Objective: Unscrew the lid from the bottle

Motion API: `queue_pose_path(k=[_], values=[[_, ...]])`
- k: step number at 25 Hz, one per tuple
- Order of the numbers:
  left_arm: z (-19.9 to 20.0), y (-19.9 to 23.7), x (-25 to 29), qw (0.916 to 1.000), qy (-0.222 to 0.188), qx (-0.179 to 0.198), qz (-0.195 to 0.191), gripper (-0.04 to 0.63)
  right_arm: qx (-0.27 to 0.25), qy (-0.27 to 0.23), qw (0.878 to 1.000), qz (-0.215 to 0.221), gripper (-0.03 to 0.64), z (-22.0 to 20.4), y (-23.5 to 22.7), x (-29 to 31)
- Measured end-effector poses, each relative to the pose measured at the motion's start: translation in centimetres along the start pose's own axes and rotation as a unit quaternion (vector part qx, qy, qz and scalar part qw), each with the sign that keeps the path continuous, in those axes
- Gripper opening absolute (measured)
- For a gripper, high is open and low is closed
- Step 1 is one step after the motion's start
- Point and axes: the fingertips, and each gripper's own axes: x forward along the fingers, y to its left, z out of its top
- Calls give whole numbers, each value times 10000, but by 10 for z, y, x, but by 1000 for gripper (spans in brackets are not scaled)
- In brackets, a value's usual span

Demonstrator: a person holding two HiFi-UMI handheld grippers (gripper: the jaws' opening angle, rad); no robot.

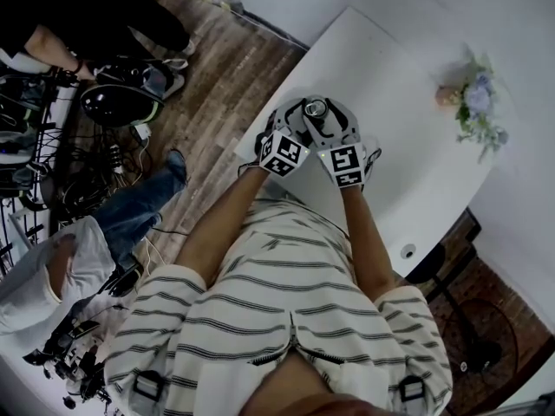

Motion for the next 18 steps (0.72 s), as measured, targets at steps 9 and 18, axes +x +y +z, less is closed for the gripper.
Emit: queue_pose_path(k=[9,18], values=[[1,0,-3,10000,-18,-5,-8,299,-724,-12,9788,1914,259,2,8,-3],[1,0,-1,10000,-4,-3,-42,299,-1151,234,9253,3605,258,8,6,-9]])
